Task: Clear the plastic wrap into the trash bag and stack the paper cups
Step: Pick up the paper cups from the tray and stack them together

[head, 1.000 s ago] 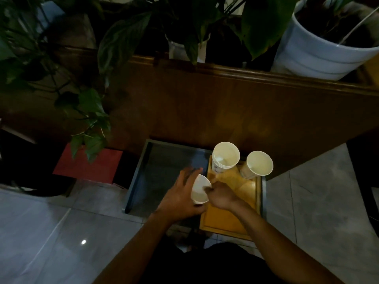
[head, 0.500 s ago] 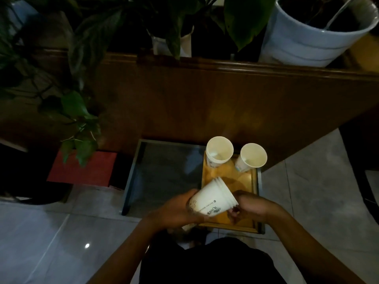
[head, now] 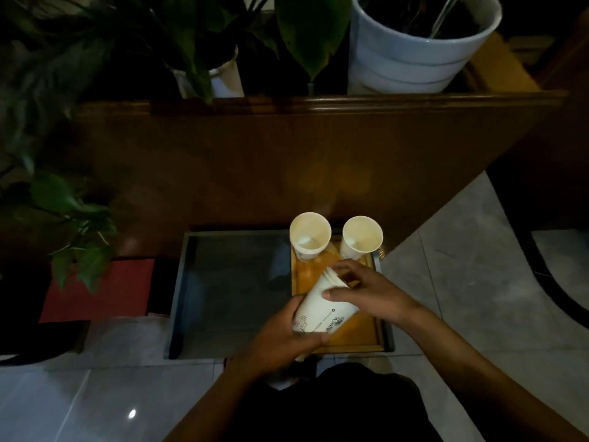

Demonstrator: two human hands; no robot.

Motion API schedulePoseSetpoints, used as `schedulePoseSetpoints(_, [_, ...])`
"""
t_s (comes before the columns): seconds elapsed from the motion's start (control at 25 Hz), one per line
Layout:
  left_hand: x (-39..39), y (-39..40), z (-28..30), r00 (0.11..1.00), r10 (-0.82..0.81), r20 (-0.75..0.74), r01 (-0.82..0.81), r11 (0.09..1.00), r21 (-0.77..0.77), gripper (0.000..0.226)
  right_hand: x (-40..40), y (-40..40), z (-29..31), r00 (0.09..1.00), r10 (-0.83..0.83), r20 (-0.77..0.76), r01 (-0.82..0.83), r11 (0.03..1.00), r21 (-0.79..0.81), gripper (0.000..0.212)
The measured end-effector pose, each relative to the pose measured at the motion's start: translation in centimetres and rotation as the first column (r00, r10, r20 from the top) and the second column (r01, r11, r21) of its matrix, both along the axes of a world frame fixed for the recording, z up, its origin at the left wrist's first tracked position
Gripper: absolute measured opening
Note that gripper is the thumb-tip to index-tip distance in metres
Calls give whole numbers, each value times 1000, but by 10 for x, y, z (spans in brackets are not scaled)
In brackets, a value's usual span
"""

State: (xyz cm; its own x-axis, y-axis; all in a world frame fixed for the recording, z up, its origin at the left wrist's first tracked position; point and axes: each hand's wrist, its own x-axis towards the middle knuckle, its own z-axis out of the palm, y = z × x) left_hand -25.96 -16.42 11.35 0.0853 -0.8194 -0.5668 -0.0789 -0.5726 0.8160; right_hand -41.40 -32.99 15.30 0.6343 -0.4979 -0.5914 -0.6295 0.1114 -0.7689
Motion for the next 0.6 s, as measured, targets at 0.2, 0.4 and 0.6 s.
schedulePoseSetpoints(0.2, [20,-10,1,987,159,31,-158,987,-13,48,-11,-43,33,999,-16,44,23,985,-168,58])
schedulePoseSetpoints(0.4, [67,18,-34,705,-151,693,-8,975,221,64,-33,-100,77,1000,-28,-7,20,842,-539,68])
schedulePoseSetpoints(0.6, [79,51,-74,677,-318,664,120,938,327,45,-31,-121,83,994,-69,-80,-20,622,-783,81])
